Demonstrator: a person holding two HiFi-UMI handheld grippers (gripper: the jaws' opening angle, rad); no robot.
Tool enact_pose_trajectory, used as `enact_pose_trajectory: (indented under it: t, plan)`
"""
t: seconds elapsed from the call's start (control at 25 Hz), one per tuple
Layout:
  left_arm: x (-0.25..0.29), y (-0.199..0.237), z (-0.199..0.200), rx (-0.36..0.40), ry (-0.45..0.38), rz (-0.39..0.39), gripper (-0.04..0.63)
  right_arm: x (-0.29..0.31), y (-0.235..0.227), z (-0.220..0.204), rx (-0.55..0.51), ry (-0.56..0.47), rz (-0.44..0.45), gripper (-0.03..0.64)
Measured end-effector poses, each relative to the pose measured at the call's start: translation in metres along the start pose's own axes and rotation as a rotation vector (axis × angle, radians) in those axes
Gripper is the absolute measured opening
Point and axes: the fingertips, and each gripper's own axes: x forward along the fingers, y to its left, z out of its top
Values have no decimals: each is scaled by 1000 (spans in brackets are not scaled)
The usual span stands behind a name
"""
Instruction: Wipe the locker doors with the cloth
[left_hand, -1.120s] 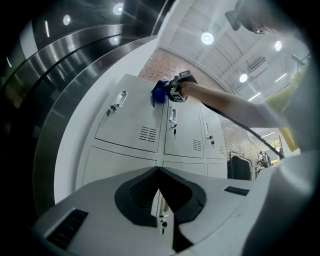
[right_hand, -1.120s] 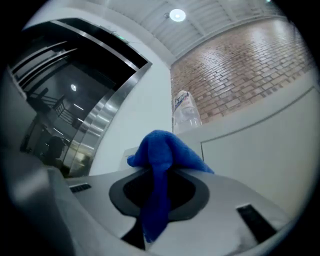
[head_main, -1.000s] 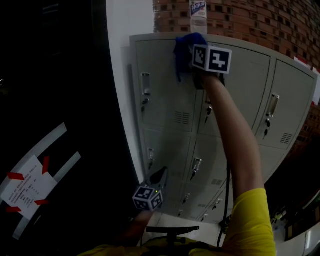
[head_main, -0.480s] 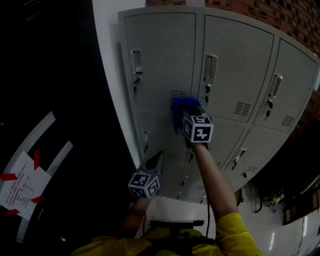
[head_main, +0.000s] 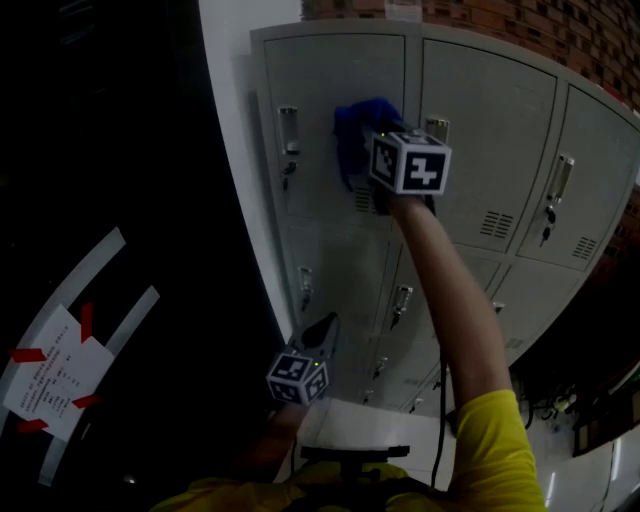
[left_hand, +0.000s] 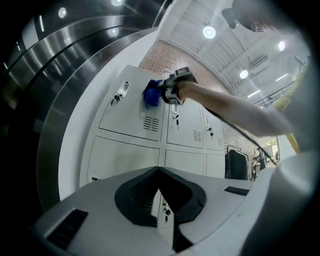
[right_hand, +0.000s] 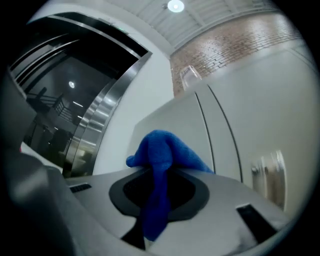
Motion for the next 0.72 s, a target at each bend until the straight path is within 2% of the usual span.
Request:
enact_pose_trajectory:
  t: [0.08, 0.16, 0.28, 0.4, 0.48, 0.52, 0.64, 0.72]
  plan:
    - [-5, 1, 3, 4, -5, 12, -8, 21, -1, 65, 1, -29, -6, 67]
    - [-10, 4, 5, 5, -8, 19, -8, 35, -3, 107, -10, -34, -29, 67]
    - [-15, 8, 6, 6, -6, 18, -8, 49, -4, 132, -41, -14, -63, 69]
    - [-22, 18, 4, -3, -7, 43, -8, 49, -3, 129, -60, -30, -89, 69]
    - [-26, 26, 1, -13, -12, 60, -8, 40, -1, 94, -44, -24, -81, 70]
    - [-27, 29, 1, -16, -13, 66, -8, 32, 1, 63, -34, -5, -74, 69]
    - [-28, 37, 4, -12, -16, 72, -8, 0, 6, -69, -32, 85, -77, 71]
    - [-28, 42, 10, -1, -25, 79, -8, -22, 7, -165, 10, 147, -80, 69]
